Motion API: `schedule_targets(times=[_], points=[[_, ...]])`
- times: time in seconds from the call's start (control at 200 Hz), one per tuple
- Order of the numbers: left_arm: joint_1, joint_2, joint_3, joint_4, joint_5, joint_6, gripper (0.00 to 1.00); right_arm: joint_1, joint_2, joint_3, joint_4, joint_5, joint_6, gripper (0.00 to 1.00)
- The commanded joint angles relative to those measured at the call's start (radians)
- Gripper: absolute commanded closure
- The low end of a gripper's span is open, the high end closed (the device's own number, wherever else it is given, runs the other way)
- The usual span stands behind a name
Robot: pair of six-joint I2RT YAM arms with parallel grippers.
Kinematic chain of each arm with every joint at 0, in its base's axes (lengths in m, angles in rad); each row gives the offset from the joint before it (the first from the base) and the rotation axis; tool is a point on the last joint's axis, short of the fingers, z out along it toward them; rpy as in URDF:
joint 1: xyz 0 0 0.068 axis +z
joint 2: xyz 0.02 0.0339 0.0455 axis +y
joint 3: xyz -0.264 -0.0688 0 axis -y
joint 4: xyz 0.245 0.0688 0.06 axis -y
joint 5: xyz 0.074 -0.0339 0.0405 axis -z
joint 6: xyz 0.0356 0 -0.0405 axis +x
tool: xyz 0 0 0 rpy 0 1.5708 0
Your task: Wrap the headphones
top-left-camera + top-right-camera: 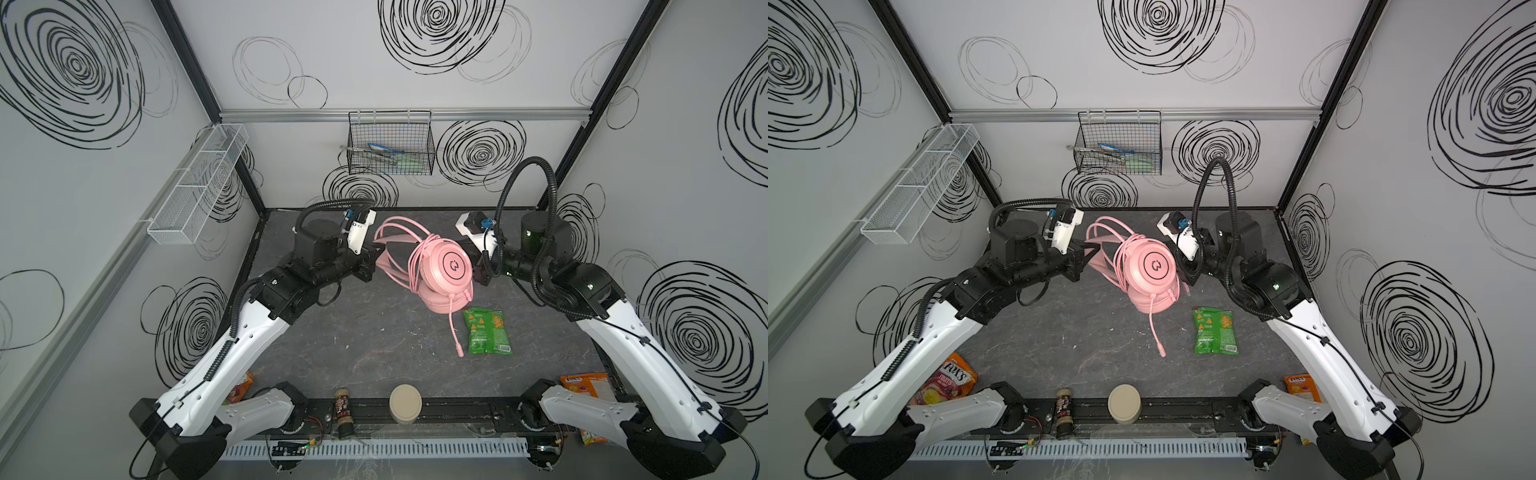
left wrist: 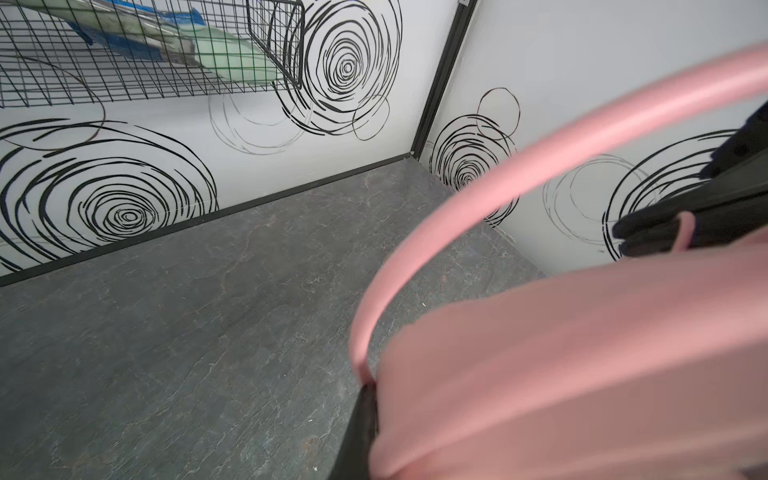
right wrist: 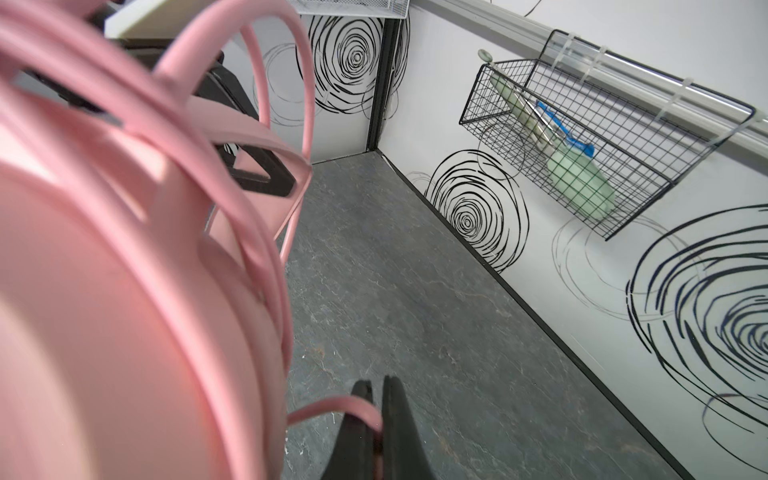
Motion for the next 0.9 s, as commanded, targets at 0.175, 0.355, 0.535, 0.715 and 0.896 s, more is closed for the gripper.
schedule_targets(times=[0.175,0.355,0.535,0.715,0.896], points=[[0.017,0.003,-0.038,-0.098,0.029,0.071,1.00,0.007,-0.064,0.024,0.188,0.200,-0.093,0.96],[0.063,-0.030,-0.032,-0.061,0.102,0.000,1.00,-0.025,-0.072,-0.057,0.313,0.076,0.095,0.97],[0.131,-0.064,-0.023,0.018,0.254,-0.147,1.00,-0.067,-0.086,-0.165,0.584,-0.150,0.360,0.94],[0.217,-0.041,0.086,0.117,0.440,-0.396,1.00,-0.107,-0.007,-0.114,0.715,-0.314,0.499,0.95],[0.283,0.069,0.357,-0.035,0.489,-0.444,1.00,-0.134,0.014,-0.148,0.820,-0.321,0.548,0.94]])
